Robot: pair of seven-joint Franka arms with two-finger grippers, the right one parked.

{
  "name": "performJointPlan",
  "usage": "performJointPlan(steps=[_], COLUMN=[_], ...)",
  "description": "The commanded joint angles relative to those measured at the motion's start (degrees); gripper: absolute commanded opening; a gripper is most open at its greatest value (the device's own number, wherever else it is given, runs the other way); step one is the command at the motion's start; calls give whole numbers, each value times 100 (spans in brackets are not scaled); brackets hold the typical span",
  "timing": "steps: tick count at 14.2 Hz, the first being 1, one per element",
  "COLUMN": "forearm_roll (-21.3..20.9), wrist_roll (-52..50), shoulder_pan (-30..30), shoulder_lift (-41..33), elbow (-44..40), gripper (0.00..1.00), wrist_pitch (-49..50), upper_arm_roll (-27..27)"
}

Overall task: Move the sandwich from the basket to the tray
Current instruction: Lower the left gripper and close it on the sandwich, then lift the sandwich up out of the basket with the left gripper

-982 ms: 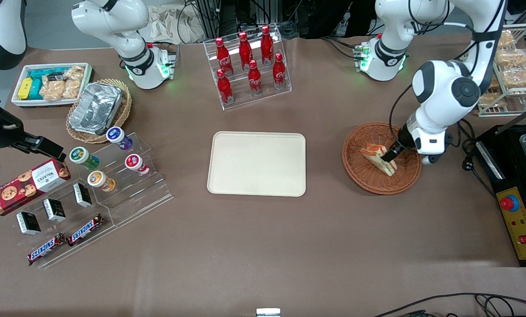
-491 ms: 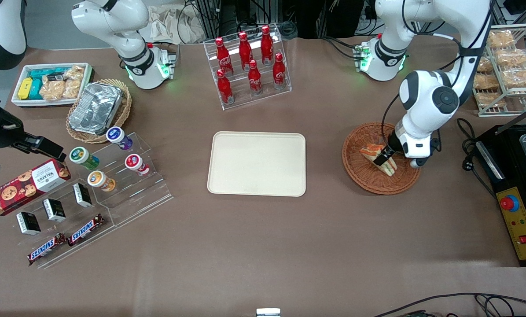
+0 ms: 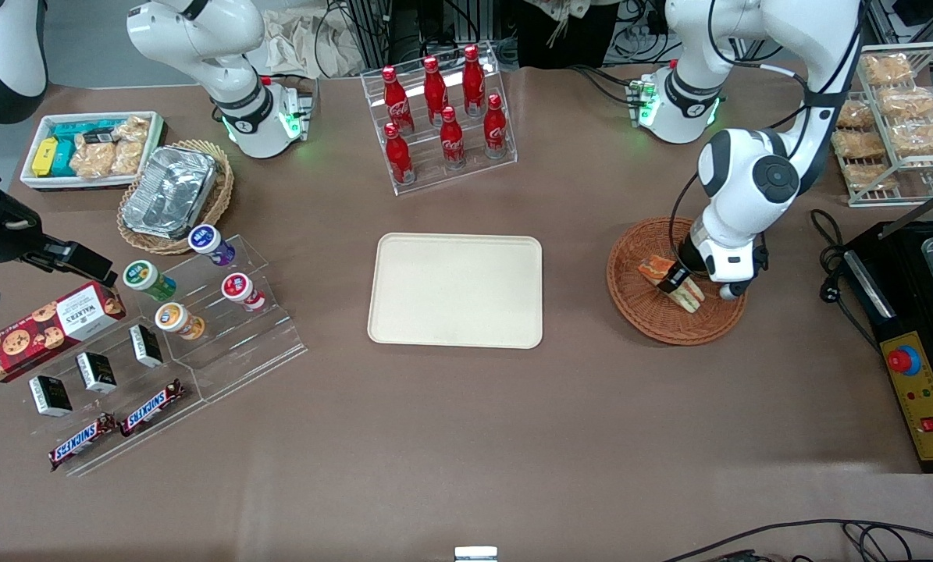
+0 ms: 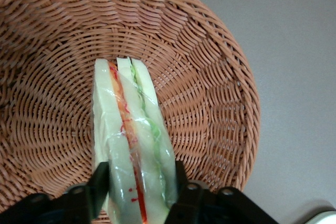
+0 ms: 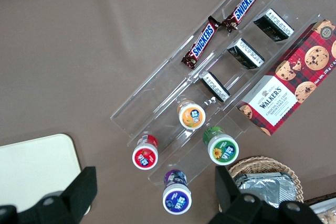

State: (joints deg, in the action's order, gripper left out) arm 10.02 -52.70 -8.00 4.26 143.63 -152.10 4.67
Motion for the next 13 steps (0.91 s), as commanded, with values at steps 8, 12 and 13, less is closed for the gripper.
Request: performJointPlan(steps=[8,12,13], forearm_roll=[-132,-141,-132], wrist_roll=[303,549,594], shoulder_pan=[168,168,168], shoulder_lift=[-1015,-971,-980], elbow=[-1623,-3066,-3277], gripper=[0,0,0], wrist_pitch=[3462,5222,5426], upper_arm_roll=[-124,-229,-229])
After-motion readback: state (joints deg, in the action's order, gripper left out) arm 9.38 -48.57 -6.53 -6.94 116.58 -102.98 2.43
